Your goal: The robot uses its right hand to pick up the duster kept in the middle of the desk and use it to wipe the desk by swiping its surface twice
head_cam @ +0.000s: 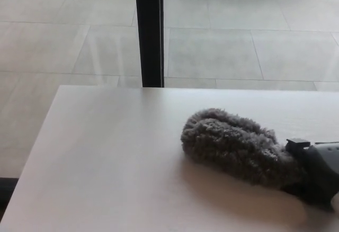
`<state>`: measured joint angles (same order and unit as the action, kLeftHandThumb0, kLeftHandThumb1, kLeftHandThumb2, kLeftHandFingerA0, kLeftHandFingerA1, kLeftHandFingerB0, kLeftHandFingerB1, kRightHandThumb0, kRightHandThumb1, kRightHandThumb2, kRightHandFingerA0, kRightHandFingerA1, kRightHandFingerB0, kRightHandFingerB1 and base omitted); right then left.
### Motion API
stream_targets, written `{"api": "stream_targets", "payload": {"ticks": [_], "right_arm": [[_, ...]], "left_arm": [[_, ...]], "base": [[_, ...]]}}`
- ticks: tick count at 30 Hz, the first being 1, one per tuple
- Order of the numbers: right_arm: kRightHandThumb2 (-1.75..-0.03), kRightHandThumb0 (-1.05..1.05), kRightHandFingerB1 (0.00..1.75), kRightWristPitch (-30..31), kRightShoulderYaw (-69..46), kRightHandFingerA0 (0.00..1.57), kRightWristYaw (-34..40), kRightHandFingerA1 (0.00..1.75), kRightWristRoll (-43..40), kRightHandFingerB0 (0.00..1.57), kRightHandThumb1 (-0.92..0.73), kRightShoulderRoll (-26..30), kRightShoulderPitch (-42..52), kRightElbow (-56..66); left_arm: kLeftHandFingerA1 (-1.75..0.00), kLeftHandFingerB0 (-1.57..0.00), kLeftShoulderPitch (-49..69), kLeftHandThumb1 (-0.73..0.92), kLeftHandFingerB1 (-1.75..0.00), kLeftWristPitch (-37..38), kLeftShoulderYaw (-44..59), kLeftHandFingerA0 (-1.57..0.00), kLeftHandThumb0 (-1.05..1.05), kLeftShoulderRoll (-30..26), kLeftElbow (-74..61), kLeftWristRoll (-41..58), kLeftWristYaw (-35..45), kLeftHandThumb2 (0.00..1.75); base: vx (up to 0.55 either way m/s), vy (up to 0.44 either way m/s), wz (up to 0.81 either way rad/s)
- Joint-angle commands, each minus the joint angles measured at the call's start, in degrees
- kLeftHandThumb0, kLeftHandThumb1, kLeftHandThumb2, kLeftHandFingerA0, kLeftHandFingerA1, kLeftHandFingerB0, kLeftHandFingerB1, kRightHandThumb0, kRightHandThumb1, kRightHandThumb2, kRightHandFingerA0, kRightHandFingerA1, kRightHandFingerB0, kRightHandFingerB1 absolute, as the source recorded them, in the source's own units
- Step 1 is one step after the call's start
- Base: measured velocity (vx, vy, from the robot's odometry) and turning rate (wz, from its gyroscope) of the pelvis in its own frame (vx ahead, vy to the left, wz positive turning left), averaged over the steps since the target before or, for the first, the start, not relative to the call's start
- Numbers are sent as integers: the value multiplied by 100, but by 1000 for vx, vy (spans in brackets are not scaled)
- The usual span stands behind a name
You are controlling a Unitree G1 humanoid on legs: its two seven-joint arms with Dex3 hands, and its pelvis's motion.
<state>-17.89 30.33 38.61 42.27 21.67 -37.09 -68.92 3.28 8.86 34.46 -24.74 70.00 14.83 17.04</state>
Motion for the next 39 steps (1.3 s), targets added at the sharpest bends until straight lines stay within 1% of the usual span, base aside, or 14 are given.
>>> {"api": "stream_targets", "payload": {"ticks": [1,4,5,7,11,12,17,18,26,30,32,33,35,39], "right_arm": [[-60,-35,110,1862,-1294,78,-1207,173,-1280,78,-72,261,553,-600],[-61,-34,103,1953,-1600,71,-1351,167,-1402,72,-73,414,747,-656],[-59,-20,87,1971,-1635,72,-1364,141,-1377,75,-73,416,756,-651],[-65,-36,89,2003,-1984,73,-1334,140,-1608,75,-75,508,971,-702],[-61,-39,83,2008,-2770,66,-1535,88,-2117,76,-77,521,1171,-680],[-62,-40,81,2115,-2793,68,-1555,103,-2059,70,-77,552,1208,-686],[-62,-39,71,2289,-2723,62,-1587,85,-1706,73,-75,619,1240,-595],[-62,-39,68,2264,-2720,63,-1570,119,-1671,75,-73,639,1263,-572],[-63,-41,81,2665,-2818,71,-1443,116,-1622,71,-75,554,1101,-541],[-62,-43,70,2662,-2559,62,-1759,90,-1433,74,-75,549,1065,-473],[-60,-40,70,2732,-2456,72,-1583,117,-1364,79,-68,476,1013,-438],[-60,-38,115,2645,-2080,73,-1484,175,-1003,64,-76,465,970,-385],[-58,-35,78,2678,-1675,69,-1543,169,-752,70,-68,439,710,-231],[-61,-34,81,2640,-1338,75,-1694,166,-722,72,-66,393,319,-96]], "left_arm": [[-125,-100,131,22,-123,210,35,-99,-105,3,-67,194,194,136],[-125,-97,113,25,-123,143,33,-101,-105,-6,-70,199,191,139],[-123,-94,112,27,-120,143,32,-100,-105,-6,-70,198,188,139],[-122,-95,127,28,-119,201,12,-99,-105,-17,-55,180,278,139],[-122,-96,144,24,-118,136,94,-99,-105,2,-53,277,351,134],[-121,-98,151,24,-116,143,102,-99,-105,13,-66,286,348,135],[-118,-98,139,26,-116,203,74,-103,-105,-5,-61,240,329,132],[-120,-98,125,26,-116,182,83,-102,-105,-9,-50,253,346,134],[-125,-96,116,26,-117,135,83,-96,-105,-33,-97,294,336,139],[-122,-97,96,26,-115,122,80,-99,-105,-60,-48,321,406,136],[-122,-98,91,26,-114,211,6,-97,-105,-23,-65,257,408,134],[-123,-97,94,26,-115,178,29,-96,-105,-11,-65,295,460,136],[-115,-100,102,26,-115,150,34,-104,-105,-20,-55,306,427,139],[-116,-98,123,27,-118,146,20,-103,-105,-85,-53,292,375,138]], "base": [[0,0,0],[0,0,0],[0,0,0],[0,0,0],[0,0,0],[0,0,0],[0,0,0],[0,0,0],[0,0,0],[0,0,0],[0,0,0],[0,0,0],[0,0,0],[0,0,0]]}}
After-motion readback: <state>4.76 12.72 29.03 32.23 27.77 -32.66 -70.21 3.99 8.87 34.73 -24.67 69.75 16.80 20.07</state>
